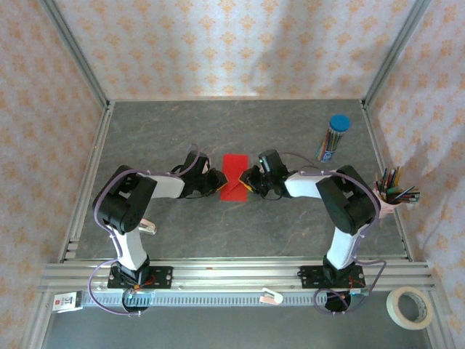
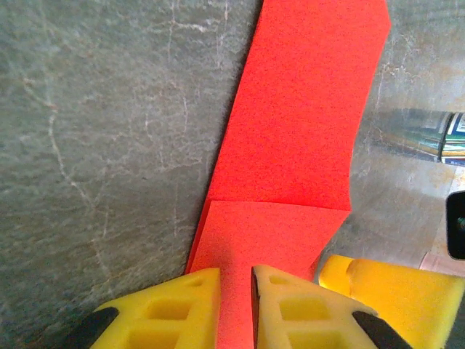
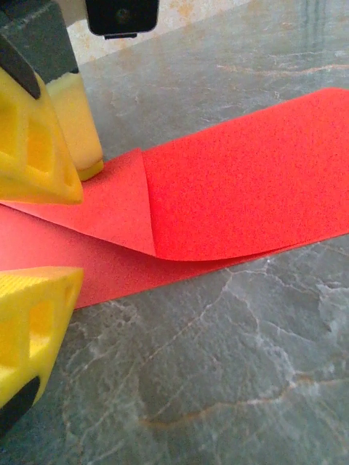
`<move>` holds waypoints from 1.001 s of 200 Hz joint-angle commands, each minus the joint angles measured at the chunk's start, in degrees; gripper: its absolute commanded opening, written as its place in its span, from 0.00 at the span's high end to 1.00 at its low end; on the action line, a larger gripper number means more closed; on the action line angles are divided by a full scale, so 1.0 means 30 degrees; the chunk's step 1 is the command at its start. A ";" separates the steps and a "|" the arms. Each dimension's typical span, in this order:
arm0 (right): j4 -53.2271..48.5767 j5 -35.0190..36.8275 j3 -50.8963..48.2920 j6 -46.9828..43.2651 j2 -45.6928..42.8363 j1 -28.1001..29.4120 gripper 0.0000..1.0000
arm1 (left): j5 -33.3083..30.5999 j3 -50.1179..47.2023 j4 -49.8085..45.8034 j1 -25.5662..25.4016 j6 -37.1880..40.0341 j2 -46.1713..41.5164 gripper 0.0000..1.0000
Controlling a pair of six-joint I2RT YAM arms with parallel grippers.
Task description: Fold a paper plane with a square sheet of paper (pick it up from the middle)
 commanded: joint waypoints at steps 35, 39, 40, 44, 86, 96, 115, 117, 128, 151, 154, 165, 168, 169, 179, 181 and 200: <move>0.1060 0.0133 0.0526 0.0560 0.0523 0.0067 0.75 | -0.0303 -0.0508 -0.0528 0.0077 -0.0236 0.0162 0.79; 0.1151 0.0061 0.0548 0.0527 0.0580 0.0067 0.76 | -0.0305 -0.0500 -0.0527 0.0080 -0.0242 0.0169 0.79; 0.1174 0.0035 0.0539 0.0518 0.0596 0.0081 0.76 | -0.0302 -0.0489 -0.0527 0.0079 -0.0238 0.0164 0.79; 0.1286 -0.0073 0.0533 0.0488 0.0625 0.0068 0.76 | -0.0298 -0.0503 -0.0519 0.0062 -0.0262 0.0158 0.79; 0.2423 -0.1078 0.0370 0.0333 0.1078 0.0067 0.78 | -0.0214 -0.0492 -0.0497 0.0061 -0.0168 0.0133 0.79; 0.2435 -0.1105 0.0364 0.0323 0.1080 0.0074 0.79 | -0.0238 -0.0536 -0.0526 0.0057 -0.0164 0.0078 0.79; 0.2402 -0.1016 0.0354 0.0304 0.1080 0.0065 0.79 | -0.0297 -0.0528 -0.0620 0.0059 -0.0145 0.0044 0.79; 0.2378 -0.1003 0.0354 0.0304 0.1065 0.0066 0.80 | -0.0298 -0.0535 -0.0638 0.0059 -0.0132 0.0049 0.79; 0.2136 -0.0761 0.0327 0.0333 0.0990 0.0067 0.80 | -0.0323 -0.0537 -0.0629 0.0074 -0.0131 0.0024 0.79; 0.0783 0.0348 0.0500 0.0314 0.0846 0.0068 0.80 | -0.0400 -0.0584 -0.0615 0.0077 -0.0259 -0.0016 0.79; 0.0545 0.0493 0.0548 0.0305 0.0846 0.0067 0.80 | -0.0413 -0.0587 -0.0607 0.0052 -0.0274 0.0008 0.79; 0.0133 0.0732 0.0612 0.0275 0.0923 0.0069 0.80 | -0.0388 -0.0595 -0.0571 0.0064 -0.0319 -0.0040 0.79; 0.0102 0.0750 0.0643 0.0300 0.0943 0.0074 0.80 | -0.0386 -0.0595 -0.0558 0.0069 -0.0336 -0.0031 0.79; 0.0093 0.0745 0.0645 0.0317 0.0938 0.0071 0.80 | -0.0386 -0.0581 -0.0557 0.0059 -0.0344 -0.0039 0.79; 0.0017 0.0704 0.0680 0.0391 0.1059 0.0067 0.80 | -0.0386 -0.0561 -0.0561 0.0073 -0.0375 -0.0045 0.79; 0.0046 0.0651 0.0677 0.0392 0.1097 0.0067 0.80 | -0.0386 -0.0587 -0.0542 0.0077 -0.0401 -0.0039 0.79; 0.1015 -0.0201 0.0510 0.0635 0.1297 0.0106 0.81 | -0.0342 -0.0573 -0.0528 0.0070 -0.0371 -0.0060 0.79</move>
